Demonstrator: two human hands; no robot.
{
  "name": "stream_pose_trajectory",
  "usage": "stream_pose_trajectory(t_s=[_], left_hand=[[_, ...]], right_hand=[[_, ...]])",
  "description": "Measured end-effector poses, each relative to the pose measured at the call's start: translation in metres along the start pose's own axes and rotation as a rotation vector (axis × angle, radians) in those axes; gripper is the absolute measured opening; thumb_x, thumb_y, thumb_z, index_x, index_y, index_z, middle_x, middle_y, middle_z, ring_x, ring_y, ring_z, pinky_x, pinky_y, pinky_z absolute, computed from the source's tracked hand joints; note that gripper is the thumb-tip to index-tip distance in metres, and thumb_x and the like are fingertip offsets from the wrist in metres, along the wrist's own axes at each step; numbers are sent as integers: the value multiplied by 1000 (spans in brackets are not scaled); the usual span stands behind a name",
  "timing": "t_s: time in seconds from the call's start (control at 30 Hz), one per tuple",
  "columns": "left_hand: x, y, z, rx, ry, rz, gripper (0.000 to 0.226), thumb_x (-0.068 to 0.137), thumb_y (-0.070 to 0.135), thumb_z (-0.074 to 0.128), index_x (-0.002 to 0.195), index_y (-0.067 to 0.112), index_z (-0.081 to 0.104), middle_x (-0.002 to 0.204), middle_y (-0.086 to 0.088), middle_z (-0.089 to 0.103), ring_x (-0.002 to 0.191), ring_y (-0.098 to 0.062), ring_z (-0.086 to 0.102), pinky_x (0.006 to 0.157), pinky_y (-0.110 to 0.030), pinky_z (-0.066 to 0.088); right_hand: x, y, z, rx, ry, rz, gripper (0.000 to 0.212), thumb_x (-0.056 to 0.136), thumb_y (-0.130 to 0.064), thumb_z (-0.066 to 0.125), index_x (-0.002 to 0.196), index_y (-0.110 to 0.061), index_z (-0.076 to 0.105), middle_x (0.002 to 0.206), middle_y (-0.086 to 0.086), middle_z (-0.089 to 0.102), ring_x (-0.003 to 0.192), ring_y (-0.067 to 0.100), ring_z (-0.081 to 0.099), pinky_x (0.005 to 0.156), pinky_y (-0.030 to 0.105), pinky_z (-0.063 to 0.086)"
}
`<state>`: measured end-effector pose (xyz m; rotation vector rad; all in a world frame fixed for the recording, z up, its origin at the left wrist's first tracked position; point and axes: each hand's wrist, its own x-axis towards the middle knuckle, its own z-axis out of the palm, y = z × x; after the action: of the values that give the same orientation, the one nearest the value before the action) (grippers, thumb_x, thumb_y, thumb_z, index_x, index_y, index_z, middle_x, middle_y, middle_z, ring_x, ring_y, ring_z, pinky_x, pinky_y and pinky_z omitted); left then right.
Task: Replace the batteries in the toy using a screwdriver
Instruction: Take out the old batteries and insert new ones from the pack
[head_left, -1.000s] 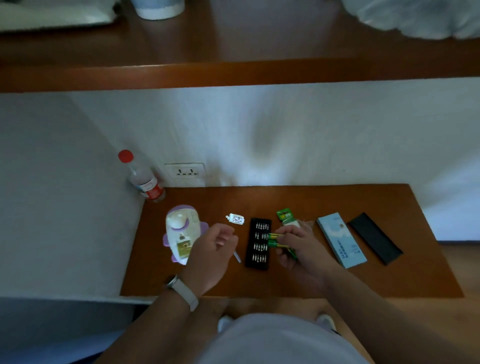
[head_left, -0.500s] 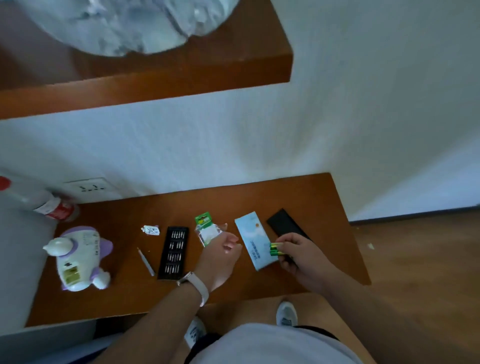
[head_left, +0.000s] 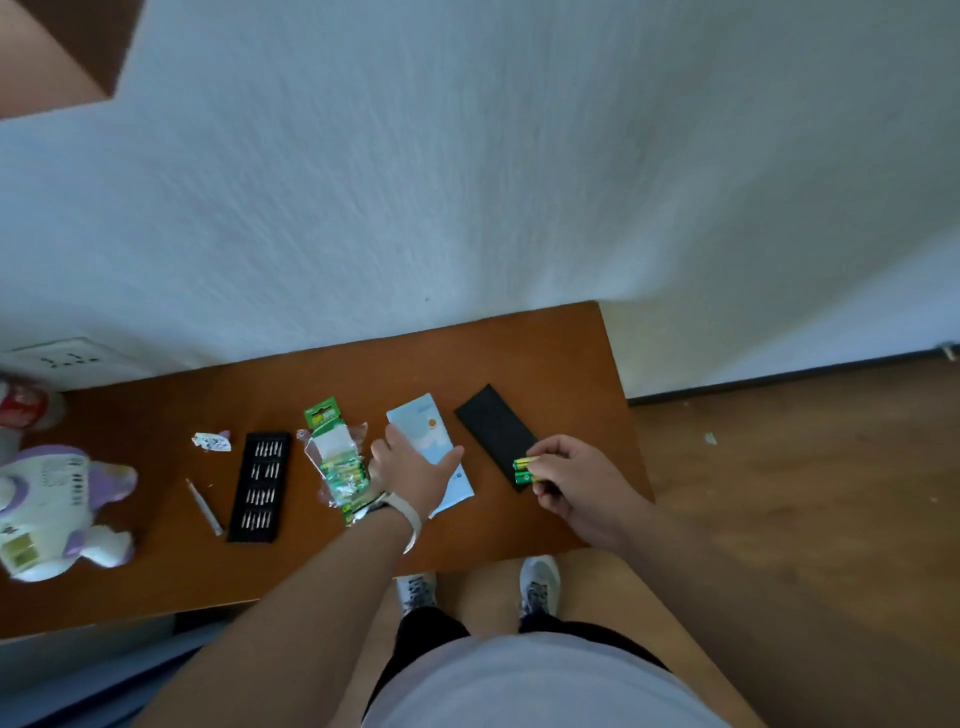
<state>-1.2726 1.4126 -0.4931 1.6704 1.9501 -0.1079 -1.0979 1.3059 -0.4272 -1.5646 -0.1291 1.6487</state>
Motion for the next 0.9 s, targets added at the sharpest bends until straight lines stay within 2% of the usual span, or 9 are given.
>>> stream_pose_trajectory(t_s=[0.1,0.3,0.4,0.5,0.6,0.67,0.73,0.83,0.9], left_hand=[[3,11,6,73,22,-47,106,74,64,74,148,6,24,140,-17,40,127,-37,45,98,-51,46],[5,15,-2,26,-47,-155,87,72,49,80,135,5,39,133,-17,43,122,-36,47,97,-48,46],[-3,10,-11,-21,-13,-51,83,68,48,81,128,7,40,126,-13,42,115,-33,49,93,-48,52],[-16,2,-25,-197,-16,65,76,65,44,80,122,15,39,116,-4,40,107,-28,52,82,-48,59],[-33,-6,-44,-384,-17,149,71,69,36,81,123,21,38,115,1,44,106,-21,55,75,-36,61],[-48,-9,-59,-471,11,192,66,75,29,82,123,23,39,113,5,48,104,-14,56,67,-22,57],[-64,-10,-76,-567,30,230,62,79,23,82,122,26,38,109,14,48,101,-10,57,59,-15,53],[-85,-19,-100,-703,33,296,73,81,12,79,135,29,33,112,23,46,102,-1,56,60,-9,51],[-95,-28,-118,-748,17,358,88,82,5,76,147,31,23,117,19,47,105,-3,57,64,-10,52]], right_hand=[[-5,3,-10,20,9,0,8,95,-2,55,101,-6,59,83,11,55,62,12,52,52,22,44],[-13,8,-22,73,12,3,11,94,0,55,102,-5,60,86,12,56,63,13,52,53,22,45],[-15,6,-17,97,0,-2,11,93,0,55,102,-5,60,86,12,56,62,12,53,52,20,45],[-16,-1,-7,113,-43,-8,11,93,1,56,101,-6,59,84,12,55,60,11,52,51,19,46],[-19,-10,6,113,-95,-2,14,92,2,56,103,-6,60,89,13,55,60,11,53,51,18,47],[-23,-18,18,102,-130,-3,15,92,2,56,104,-5,60,93,14,54,61,11,53,52,18,47],[-28,-26,32,90,-164,-16,15,92,3,56,105,-4,60,97,15,54,64,12,53,58,21,45],[-39,-35,57,87,-200,-44,13,93,2,56,104,-3,60,100,15,53,70,16,50,61,21,47],[-49,-39,76,104,-214,-58,11,94,2,55,102,-4,60,98,15,53,70,16,50,61,22,48]])
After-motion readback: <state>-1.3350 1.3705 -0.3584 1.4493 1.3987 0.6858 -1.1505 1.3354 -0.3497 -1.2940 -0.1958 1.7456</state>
